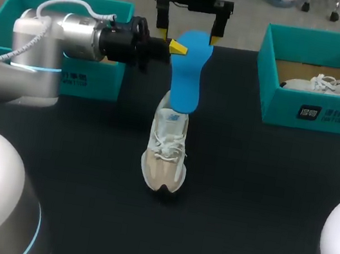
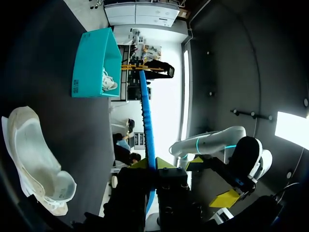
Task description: Take the shoe out of the shoebox, open the shoe tongue, remove and reinsert the insole, then place the shoe into the shoebox
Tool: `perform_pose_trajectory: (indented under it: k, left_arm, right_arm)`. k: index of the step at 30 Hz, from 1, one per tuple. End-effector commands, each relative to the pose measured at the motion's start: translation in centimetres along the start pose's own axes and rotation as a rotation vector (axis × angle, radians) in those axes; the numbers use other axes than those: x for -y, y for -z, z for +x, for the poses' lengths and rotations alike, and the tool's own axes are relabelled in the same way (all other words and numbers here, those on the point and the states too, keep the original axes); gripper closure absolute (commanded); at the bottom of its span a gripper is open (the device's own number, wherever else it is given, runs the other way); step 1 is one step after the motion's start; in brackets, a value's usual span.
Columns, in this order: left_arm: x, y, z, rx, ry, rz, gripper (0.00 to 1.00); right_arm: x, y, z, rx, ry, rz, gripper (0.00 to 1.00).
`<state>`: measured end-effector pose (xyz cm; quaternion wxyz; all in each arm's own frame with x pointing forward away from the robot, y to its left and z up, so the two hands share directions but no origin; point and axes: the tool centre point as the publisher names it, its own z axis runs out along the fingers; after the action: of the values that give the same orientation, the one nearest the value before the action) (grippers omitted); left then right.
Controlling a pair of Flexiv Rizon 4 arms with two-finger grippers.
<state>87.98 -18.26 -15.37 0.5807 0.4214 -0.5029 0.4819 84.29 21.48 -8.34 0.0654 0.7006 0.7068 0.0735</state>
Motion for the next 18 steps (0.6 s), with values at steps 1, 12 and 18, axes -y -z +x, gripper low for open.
perform_pose_trajectory:
  k: [1,12,18]
  left_arm:
    - [0.0,0.1,0.0,0.001,-0.001,-0.003,1.0]
    - [-0.3,0.4,-0.2,0.001,0.008,-0.001,1.0]
    - [-0.4,0.4,0.3,0.0,0.0,-0.001,1.0]
  right_arm:
    - [0.2,-0.7,-2.6,-0.156,0.009,-0.036,0.0]
    - [-0.3,-0.9,-5.2,-0.576,-0.107,0.007,0.0]
    - [-0.5,-1.0,-6.2,-0.738,-0.131,0.021,0.0]
